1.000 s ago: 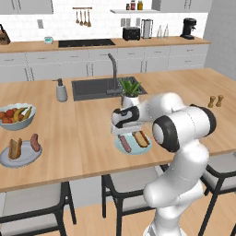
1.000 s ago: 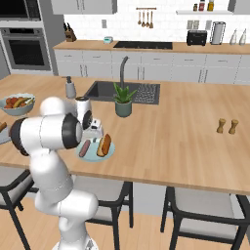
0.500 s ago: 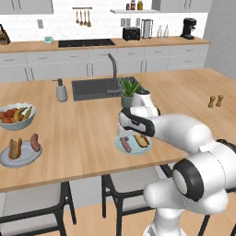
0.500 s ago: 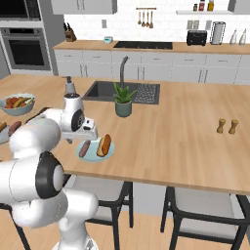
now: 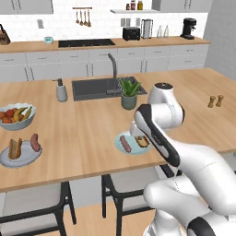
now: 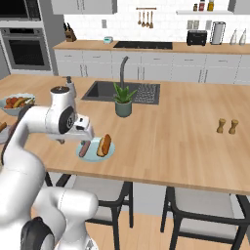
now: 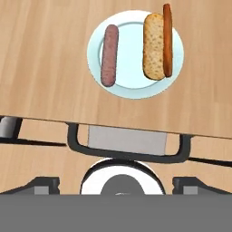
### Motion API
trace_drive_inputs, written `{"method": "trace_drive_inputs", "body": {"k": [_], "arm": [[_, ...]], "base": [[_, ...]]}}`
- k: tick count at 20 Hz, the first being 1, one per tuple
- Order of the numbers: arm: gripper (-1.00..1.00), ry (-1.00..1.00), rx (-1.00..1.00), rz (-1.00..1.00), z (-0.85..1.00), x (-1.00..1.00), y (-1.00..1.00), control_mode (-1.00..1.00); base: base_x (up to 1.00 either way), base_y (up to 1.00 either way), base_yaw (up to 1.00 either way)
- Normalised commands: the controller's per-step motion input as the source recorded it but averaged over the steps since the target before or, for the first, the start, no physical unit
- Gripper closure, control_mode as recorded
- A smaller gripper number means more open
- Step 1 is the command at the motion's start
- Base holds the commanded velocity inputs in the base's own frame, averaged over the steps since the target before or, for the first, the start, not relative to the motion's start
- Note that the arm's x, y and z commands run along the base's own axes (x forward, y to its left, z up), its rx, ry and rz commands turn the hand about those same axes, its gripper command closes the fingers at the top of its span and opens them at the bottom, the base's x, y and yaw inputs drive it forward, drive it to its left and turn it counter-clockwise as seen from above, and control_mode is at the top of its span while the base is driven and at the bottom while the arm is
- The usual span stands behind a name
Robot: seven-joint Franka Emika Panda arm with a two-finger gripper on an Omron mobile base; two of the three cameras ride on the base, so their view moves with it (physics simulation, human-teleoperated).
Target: Place one bun and one sausage from the bowl on each plate.
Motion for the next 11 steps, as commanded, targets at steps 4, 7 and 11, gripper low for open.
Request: {"method": "trace_drive_inputs", "body": {"k": [4,7,11], "arm": [[-1.0,0.0,0.01,0.0,0.88,-0.26,-0.18,-1.0],[-1.0,0.0,0.0,0.0,0.69,-0.28,-0.12,-1.0],[-1.0,0.0,0.0,0.0,0.62,-0.56,-0.14,-1.0]], "base": [[0.0,0.0,0.0],[0.0,0.0,0.0],[0.0,0.0,0.0]]}}
